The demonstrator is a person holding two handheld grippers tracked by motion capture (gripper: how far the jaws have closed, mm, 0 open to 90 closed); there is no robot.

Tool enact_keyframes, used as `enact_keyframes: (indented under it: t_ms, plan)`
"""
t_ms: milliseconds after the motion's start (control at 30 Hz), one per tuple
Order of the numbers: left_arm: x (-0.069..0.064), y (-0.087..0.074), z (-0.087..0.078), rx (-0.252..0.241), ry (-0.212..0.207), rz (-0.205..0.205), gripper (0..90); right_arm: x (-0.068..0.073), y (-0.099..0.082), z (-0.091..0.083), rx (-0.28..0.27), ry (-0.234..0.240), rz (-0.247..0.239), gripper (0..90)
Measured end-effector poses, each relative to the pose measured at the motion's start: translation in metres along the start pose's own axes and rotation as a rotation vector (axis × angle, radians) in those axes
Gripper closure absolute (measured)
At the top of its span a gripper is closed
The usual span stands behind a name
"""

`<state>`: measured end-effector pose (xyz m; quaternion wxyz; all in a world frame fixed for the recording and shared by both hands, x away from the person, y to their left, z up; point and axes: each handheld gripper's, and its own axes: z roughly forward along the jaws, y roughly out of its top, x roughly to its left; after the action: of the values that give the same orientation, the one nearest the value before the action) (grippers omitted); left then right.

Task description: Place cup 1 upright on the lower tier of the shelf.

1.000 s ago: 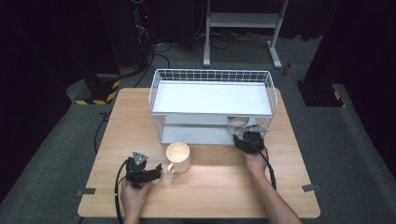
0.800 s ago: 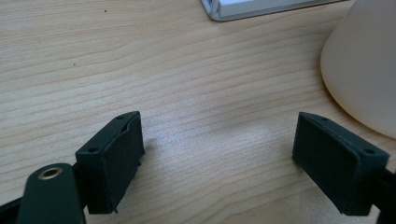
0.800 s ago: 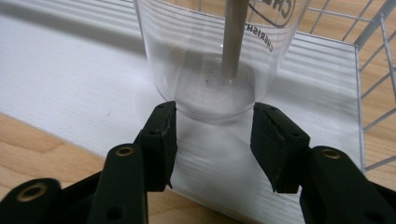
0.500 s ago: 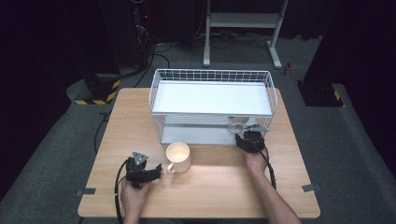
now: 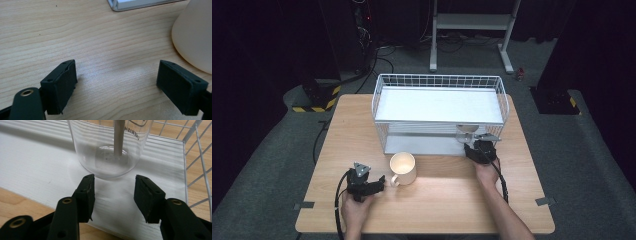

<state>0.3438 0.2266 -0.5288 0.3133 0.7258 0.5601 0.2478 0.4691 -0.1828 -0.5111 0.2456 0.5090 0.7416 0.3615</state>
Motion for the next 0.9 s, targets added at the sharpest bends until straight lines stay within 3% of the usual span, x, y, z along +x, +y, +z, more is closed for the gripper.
enact_keyframes:
  t_ms: [400, 900]
  plan:
    - [0.000, 0.000, 0.000, -0.005, 0.001, -0.005, 16.6, 0.004, 0.003, -0.012, -0.019, 0.029, -0.014, 42.7]
    - [0.000, 0.000, 0.000, -0.003, 0.001, -0.004, 16.6, 0.001, 0.004, -0.029, -0.047, 0.048, -0.024, 39.7]
